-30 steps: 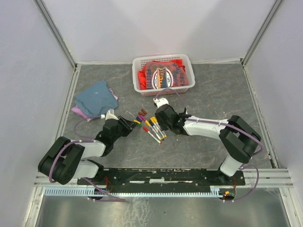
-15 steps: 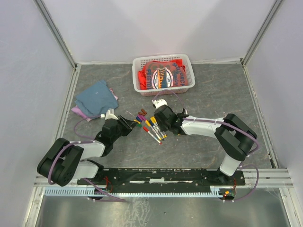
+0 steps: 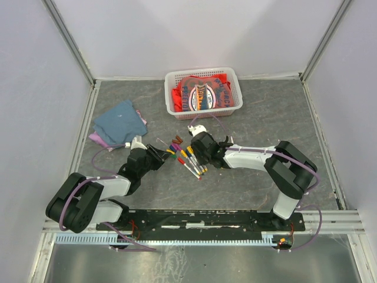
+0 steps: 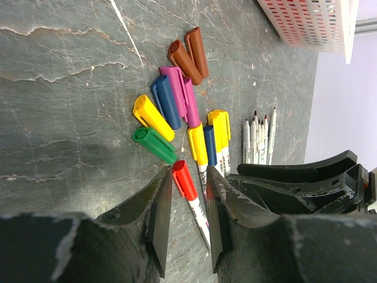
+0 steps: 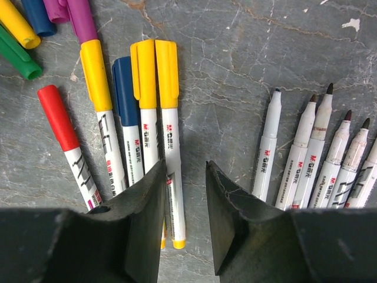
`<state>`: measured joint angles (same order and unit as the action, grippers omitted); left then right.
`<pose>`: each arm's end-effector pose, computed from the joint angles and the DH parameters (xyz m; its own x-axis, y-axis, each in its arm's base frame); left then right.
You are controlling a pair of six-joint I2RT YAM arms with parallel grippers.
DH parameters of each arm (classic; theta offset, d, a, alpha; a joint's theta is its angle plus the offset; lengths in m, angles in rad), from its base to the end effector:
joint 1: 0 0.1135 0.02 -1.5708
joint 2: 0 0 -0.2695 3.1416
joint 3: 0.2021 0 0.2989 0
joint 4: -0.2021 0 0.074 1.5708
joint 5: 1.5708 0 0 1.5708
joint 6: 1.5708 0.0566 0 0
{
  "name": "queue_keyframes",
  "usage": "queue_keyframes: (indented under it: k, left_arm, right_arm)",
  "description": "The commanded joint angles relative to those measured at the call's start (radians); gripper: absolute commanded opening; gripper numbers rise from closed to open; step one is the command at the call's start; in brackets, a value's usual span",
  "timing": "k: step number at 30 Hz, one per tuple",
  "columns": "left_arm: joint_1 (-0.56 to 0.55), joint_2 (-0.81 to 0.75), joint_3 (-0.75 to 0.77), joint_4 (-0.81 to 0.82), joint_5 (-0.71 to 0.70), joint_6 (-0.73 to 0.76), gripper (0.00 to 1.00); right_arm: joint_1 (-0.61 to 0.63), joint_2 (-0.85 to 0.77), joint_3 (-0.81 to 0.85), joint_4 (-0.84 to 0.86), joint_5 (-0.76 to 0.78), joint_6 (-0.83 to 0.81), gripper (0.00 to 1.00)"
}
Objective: Open the pen caps
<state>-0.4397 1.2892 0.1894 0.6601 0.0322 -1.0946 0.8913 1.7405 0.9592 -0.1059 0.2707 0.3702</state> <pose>0.2251 -0.1079 0.0831 -0.5781 -0.7097 -0.4026 -0.1352 0.5699 -0.8105 0.2612 0.2992 0.1159 -0.6870 -0.2956 -0.6638 -0.4236 0.9052 0.0352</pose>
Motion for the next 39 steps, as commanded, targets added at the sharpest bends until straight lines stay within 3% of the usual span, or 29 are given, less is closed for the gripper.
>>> queue_keyframes:
  k: [1,15,28,33,39]
  left_arm:
    - [0.003,-0.023,0.026,0.018,0.002,-0.005,0.36]
    - [0.003,-0.017,0.067,0.021,0.025,-0.024,0.40]
    - [0.001,0.113,0.152,0.126,0.138,-0.049,0.54]
    - [0.001,0.197,0.172,0.244,0.213,-0.089,0.54]
    - [-0.012,0.225,0.181,0.275,0.240,-0.099,0.55]
  right_arm:
    - [0.009,0.008,0.029,0.032,0.003,0.000,0.40]
    - [0.010,0.046,0.028,0.019,-0.002,0.011,0.39]
    - [0.011,0.040,0.024,-0.033,0.055,0.011,0.10]
    - [0.011,0.001,0.021,-0.017,0.064,-0.005,0.04]
    - [0.011,-0.080,-0.018,0.031,0.067,-0.026,0.01]
